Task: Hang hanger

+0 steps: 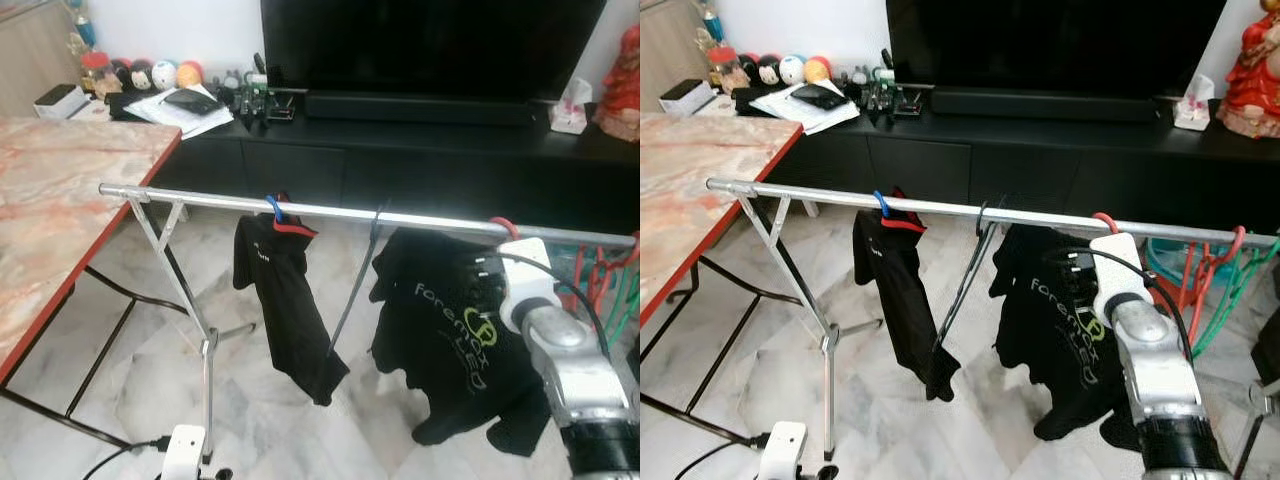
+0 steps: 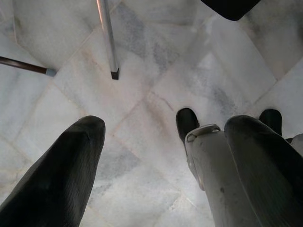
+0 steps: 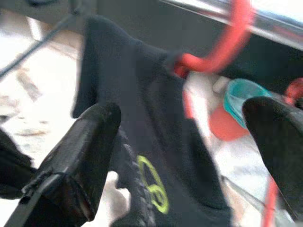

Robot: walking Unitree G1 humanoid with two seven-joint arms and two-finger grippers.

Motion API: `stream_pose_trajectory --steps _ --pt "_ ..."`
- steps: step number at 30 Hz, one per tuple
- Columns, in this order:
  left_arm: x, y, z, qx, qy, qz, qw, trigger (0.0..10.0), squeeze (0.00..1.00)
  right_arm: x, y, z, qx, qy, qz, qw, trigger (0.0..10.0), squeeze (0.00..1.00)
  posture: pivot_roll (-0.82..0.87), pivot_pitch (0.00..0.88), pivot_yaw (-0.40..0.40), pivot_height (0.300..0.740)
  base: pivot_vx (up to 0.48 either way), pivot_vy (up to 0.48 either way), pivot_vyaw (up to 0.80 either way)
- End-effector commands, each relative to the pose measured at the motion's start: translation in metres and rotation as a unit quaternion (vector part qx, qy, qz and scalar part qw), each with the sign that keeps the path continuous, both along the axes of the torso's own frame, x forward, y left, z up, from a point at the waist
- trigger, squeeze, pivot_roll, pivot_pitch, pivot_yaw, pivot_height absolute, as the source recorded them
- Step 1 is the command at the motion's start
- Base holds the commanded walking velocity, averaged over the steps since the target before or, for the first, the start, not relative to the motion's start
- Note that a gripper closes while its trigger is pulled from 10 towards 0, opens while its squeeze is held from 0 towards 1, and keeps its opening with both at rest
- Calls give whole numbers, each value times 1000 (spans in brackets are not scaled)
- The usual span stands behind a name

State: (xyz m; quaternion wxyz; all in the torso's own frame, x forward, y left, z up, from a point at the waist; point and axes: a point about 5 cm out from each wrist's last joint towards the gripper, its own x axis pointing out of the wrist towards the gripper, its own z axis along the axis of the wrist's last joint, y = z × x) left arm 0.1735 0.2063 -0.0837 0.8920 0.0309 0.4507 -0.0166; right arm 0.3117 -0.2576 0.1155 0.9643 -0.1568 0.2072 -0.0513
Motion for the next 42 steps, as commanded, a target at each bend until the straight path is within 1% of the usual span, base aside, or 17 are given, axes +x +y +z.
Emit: stream_pose_trajectory --steps 1,5,10,13,16,20,21,24,28,29,31,33,34,42 --pt "-4 4 -1 4 9 2 1000 10000 0 2 -6 3 6 -2 -20 1000 10000 0 -64 0 31 740 0 0 0" --pt "-3 6 -1 5 9 1 1000 10000 0 3 -10 0 14 10 -38 999 10000 0 -66 0 41 740 0 0 0" --pt "-3 6 0 6 9 -2 1000 10000 0 4 -13 -14 22 31 -41 998 10000 0 -66 0 44 740 0 0 0" --pt "-1 5 0 5 6 -3 1000 10000 0 9 -6 -27 59 45 -26 997 10000 0 -66 0 44 740 0 0 0" --pt "-1 5 0 4 5 -3 1000 10000 0 11 -7 -32 50 51 -28 997 10000 0 -59 0 45 740 0 0 0" --pt "-1 4 0 3 5 -3 1000 10000 0 14 -9 -33 58 48 -37 996 10000 0 -49 0 39 740 0 0 0" --pt "-1 3 0 3 5 -3 1000 10000 0 17 -7 -32 75 38 -37 996 10000 0 -50 0 41 740 0 0 0" --pt "-1 3 0 2 6 -4 1000 10000 0 20 -3 -31 91 27 -27 995 10000 0 -53 0 42 740 0 0 0" --pt "-3 2 -1 2 8 -8 1000 10000 0 27 12 -27 134 -5 19 991 10000 0 -53 0 42 740 0 0 0" --pt "-3 2 -1 2 8 -7 1000 10000 0 28 13 -27 136 -5 23 990 10000 0 -53 0 42 740 0 0 0" --pt "-3 2 -1 2 8 -8 1000 10000 0 26 14 -32 127 13 18 992 10000 0 -52 0 43 740 0 0 0" --pt "-3 2 -1 2 8 -8 1000 10000 0 26 13 -33 126 16 17 992 10000 0 -52 0 43 740 0 0 0" --pt "-2 2 -1 2 8 -8 1000 10000 0 25 12 -37 117 24 13 993 10000 0 -53 0 44 740 0 0 0" --pt "-2 2 -1 3 9 -7 1000 10000 0 24 8 -40 112 25 -5 993 10000 0 -53 0 41 740 0 0 0"
